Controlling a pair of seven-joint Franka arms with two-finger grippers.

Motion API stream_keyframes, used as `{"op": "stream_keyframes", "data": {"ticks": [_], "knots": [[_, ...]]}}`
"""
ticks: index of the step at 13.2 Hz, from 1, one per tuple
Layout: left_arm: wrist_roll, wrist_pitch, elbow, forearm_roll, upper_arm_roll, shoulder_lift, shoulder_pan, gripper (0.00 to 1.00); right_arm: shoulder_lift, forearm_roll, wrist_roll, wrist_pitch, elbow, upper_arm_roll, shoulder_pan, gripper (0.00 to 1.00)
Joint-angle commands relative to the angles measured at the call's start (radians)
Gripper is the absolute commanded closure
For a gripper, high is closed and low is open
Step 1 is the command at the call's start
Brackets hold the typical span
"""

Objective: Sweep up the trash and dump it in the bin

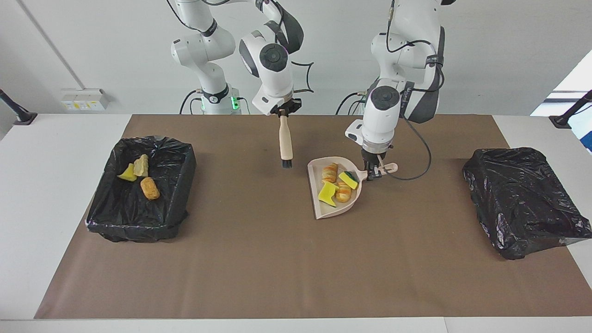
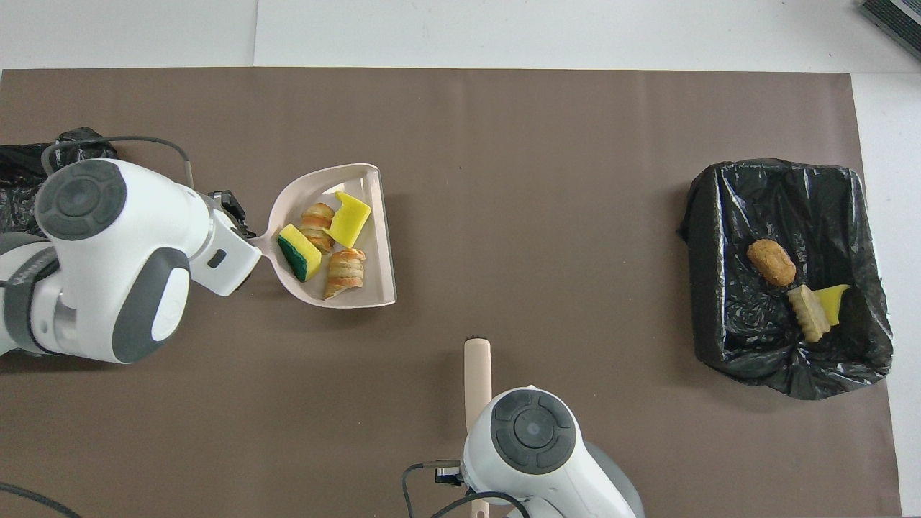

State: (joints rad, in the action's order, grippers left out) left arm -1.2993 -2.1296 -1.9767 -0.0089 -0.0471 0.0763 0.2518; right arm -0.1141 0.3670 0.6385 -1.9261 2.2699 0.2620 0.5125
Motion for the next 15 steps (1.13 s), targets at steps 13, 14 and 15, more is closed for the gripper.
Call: {"op": "stream_keyframes", "data": {"ticks": [13,14,15], "knots": [[-0.529,0.223,0.464,0.105,0.0,0.129,-0.649,1.0,0.163,0.004,-0.062,-0.154,0.003,-0.001,-0.009,1.0],[-0.534,0.186,0.466,0.177,-0.002,0.137,-0.655,1.0,0.165,0.003,-0.062,-0.157,0.003,-0.001,-0.008,1.0],[-0.537,0.14,0.464,0.276,-0.002,0.149,-0.658,1.0,0.165,0.003,-0.062,-0.157,0.003,-0.001,-0.008,1.0]]}}
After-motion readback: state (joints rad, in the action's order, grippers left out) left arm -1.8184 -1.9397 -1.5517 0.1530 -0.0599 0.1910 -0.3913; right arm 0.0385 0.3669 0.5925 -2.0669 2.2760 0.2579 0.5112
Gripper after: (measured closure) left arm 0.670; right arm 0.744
